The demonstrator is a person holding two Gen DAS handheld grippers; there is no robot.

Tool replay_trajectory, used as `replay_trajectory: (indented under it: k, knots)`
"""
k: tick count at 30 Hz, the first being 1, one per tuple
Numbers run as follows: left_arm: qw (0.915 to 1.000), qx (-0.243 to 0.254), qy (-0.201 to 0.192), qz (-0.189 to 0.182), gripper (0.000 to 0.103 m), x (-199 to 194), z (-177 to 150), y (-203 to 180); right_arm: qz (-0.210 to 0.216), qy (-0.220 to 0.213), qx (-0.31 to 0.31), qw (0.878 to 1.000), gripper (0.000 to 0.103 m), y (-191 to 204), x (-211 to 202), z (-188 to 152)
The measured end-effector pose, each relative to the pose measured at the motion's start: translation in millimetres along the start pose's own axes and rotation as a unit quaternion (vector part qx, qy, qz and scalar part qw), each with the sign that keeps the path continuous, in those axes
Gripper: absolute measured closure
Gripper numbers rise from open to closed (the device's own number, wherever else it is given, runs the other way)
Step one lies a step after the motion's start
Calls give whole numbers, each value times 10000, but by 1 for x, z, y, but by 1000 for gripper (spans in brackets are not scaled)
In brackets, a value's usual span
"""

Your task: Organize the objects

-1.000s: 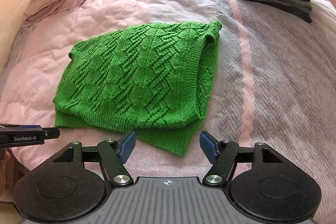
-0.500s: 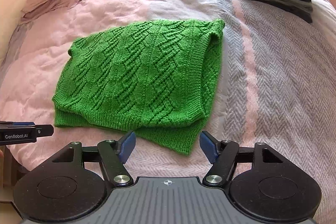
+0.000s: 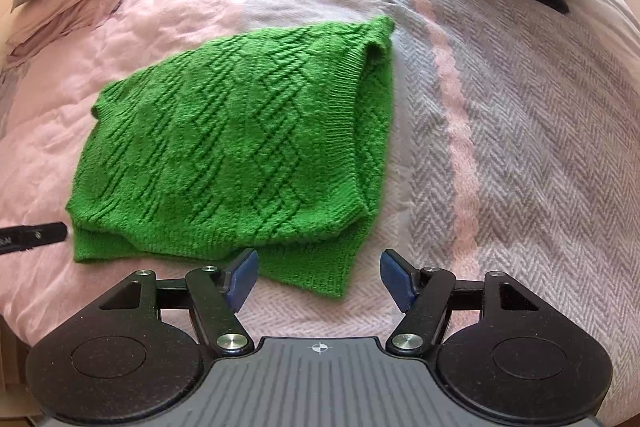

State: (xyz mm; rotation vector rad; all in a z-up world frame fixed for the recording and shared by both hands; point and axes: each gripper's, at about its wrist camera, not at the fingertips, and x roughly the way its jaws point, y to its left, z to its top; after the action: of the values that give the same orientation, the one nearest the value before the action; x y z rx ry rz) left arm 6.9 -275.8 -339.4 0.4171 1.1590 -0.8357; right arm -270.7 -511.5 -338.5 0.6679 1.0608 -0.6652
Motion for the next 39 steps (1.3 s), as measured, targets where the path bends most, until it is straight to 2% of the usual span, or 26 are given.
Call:
replay_trajectory:
  k: [5,9,13,18,19,24,26,28,32,34,37,39]
  knots:
    - [9981,-425,-215,-381,35,34,17,45,-199,40,339,9992,38,-20,12,0]
    - [9920,-757,-170,-996,35,66,29,70,-454,-67,568,9973,38,-37,18,9]
    - [9779,-1206,-149,-1701,35,94,41,87,-712,-113,936,9930,38,-52,22,20]
    - [9598,-1657,-211,-2256,36,118,48,102,-831,-49,1177,9896,38,-57,30,26]
    - [9579,-1680,-217,-2319,38,121,48,102,-864,-32,1167,9894,38,-56,32,26]
    - [9610,-1537,-227,-2287,71,121,51,95,-1005,68,1127,9885,38,-57,45,27]
    - [9633,-1527,-251,-2194,79,117,53,89,-1006,56,1143,9883,38,-61,44,28]
    - [9713,-1365,-330,-1919,82,108,55,79,-1062,52,1113,9881,38,-68,42,31]
    - [9911,-628,-540,-1045,85,82,63,40,-1323,52,973,9864,38,-89,43,37]
    - [9966,-58,-650,-510,86,69,67,12,-1326,28,901,9871,38,-104,44,42]
    - [9932,815,-803,209,86,51,68,-40,-1256,-28,838,9885,38,-127,39,50]
    - [9840,1399,-945,577,86,42,65,-77,-1225,-140,753,9895,38,-145,31,53]
